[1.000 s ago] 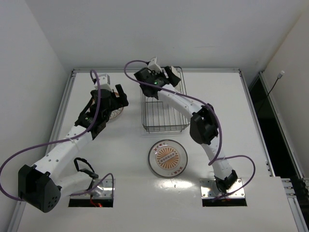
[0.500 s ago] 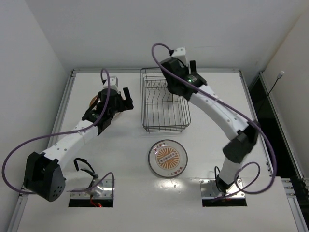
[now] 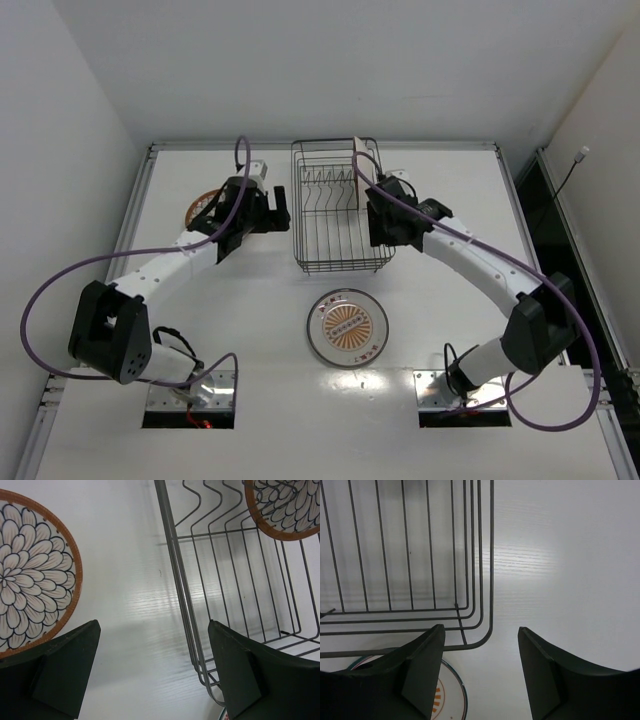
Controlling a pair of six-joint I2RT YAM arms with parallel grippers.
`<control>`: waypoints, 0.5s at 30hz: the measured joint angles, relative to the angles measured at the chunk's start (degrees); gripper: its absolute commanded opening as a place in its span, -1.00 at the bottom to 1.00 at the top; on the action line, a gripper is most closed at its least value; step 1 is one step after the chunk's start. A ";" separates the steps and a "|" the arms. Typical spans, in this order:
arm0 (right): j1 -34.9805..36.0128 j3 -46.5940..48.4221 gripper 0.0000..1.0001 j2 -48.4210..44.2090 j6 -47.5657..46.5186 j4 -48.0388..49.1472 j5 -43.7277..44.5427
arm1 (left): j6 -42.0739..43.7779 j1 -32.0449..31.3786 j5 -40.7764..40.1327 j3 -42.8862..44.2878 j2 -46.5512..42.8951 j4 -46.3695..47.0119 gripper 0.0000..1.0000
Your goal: Load the plates into the dish rack
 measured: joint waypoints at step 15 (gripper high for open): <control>-6.51 -14.08 -0.74 -1.60 2.73 11.87 -12.07 | -0.48 0.04 -12.31 2.45 4.44 -4.90 0.82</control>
